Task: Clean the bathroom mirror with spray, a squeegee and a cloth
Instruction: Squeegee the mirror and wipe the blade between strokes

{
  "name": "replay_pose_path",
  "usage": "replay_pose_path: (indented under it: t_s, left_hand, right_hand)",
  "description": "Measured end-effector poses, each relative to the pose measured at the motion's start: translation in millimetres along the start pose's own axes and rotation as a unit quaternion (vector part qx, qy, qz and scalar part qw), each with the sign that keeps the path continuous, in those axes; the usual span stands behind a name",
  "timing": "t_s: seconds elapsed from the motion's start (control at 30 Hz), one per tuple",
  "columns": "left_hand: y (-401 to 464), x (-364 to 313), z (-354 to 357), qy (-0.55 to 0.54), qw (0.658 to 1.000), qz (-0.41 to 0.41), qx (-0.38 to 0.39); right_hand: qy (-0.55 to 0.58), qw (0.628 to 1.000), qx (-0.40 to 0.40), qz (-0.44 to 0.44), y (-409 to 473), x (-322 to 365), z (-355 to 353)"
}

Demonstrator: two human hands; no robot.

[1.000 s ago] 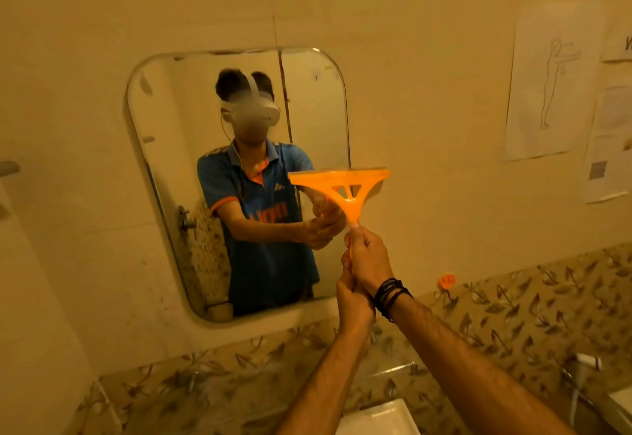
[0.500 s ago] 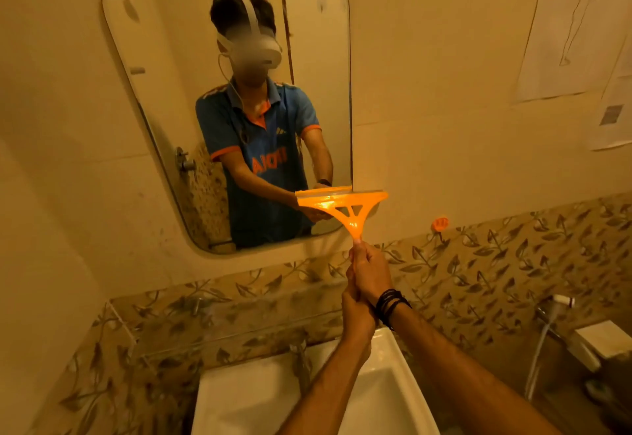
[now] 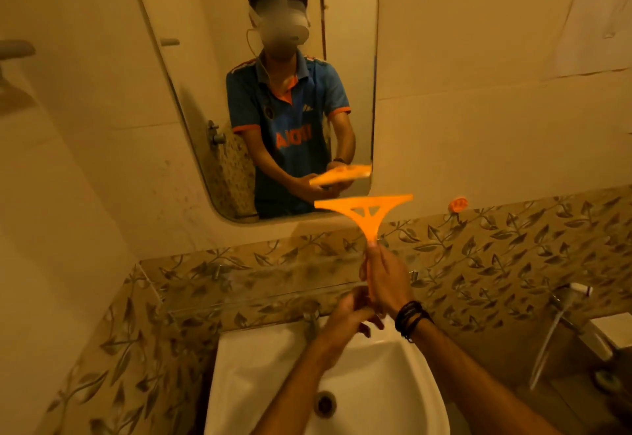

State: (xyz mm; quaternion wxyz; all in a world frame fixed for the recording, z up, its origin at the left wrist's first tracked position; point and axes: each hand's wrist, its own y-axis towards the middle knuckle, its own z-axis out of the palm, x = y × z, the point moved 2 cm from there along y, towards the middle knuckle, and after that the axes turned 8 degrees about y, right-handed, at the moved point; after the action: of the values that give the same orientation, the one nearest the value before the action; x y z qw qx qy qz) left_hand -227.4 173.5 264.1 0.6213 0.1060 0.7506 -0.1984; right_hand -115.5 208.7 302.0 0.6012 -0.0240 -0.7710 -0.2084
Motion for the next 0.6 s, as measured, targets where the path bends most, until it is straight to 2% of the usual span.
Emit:
replay_pose_path:
  t_s: [0.03,0.07,0.17,0.23,0.4,0.6]
  left_hand:
    - [-7.1,-0.8,-15.5,0.031,0.999,0.008,0.008]
    - [-13.5,0.5,-31.3,0.055,0.998,0.001,-0.015]
    - [-18.4,1.2,-69.3,0.063,0.984,-0.014,-0.165]
    - [-16.3,-0.1,-84.2,0.039,0.974,-0.006,-0.225]
    - [-13.9,5.9,-107.3,0.066,0.961,0.01,-0.269]
    - [-26.0,20.4,-134.5,0.129,0.935,0.038,-0.328]
  right_hand:
    - [0.01,1.0,0.015,-0.023,0.9,10.1,-0.5]
    - [0.03,0.998,0.033,-0.032,0.3,20.3,1.1]
    - [0.114,0.99,0.075,-0.028,3.2,44.3,14.6]
    - [0.138,0.986,0.091,-0.023,5.9,52.9,29.9]
    - [0.114,0.99,0.072,0.032,20.3,48.0,64.5]
    - [0.028,0.993,0.073,0.084,4.1,-7.3,76.0]
